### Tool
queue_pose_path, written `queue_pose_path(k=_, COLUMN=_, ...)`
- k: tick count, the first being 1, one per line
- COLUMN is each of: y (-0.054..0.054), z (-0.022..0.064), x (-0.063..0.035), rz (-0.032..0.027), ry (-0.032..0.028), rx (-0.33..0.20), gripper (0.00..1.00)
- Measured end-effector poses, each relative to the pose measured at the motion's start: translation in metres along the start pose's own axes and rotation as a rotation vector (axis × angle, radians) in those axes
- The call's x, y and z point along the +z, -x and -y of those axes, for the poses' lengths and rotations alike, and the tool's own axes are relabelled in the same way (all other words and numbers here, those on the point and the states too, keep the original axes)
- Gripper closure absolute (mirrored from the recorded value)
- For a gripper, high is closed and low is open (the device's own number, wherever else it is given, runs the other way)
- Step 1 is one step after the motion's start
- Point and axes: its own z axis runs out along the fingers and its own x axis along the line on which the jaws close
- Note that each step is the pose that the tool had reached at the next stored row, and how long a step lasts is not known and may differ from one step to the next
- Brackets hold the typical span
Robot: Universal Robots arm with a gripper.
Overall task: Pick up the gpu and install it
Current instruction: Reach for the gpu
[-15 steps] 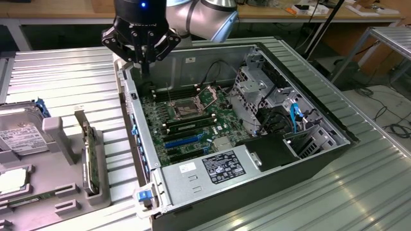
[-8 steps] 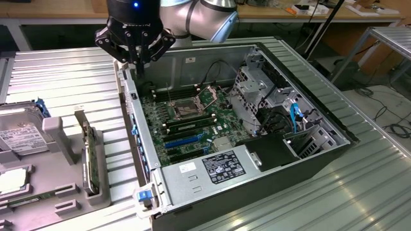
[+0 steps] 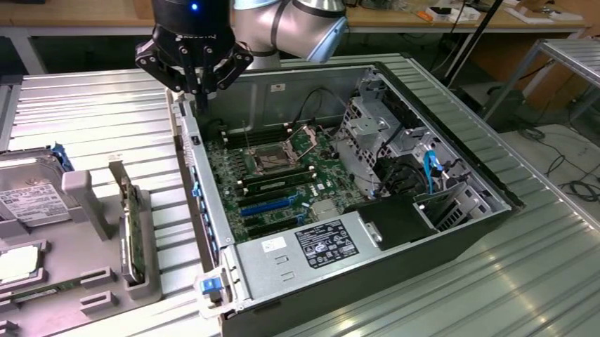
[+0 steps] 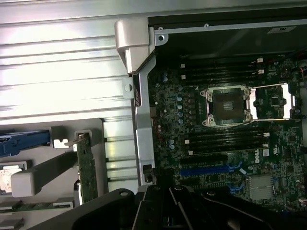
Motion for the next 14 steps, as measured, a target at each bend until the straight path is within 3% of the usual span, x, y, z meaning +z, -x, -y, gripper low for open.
queue_pose_path(k=14, y=-0.0079, z=0.0007, x=-0.0002, rz=0.0001, ry=0.0000, rx=0.001, gripper=0.89)
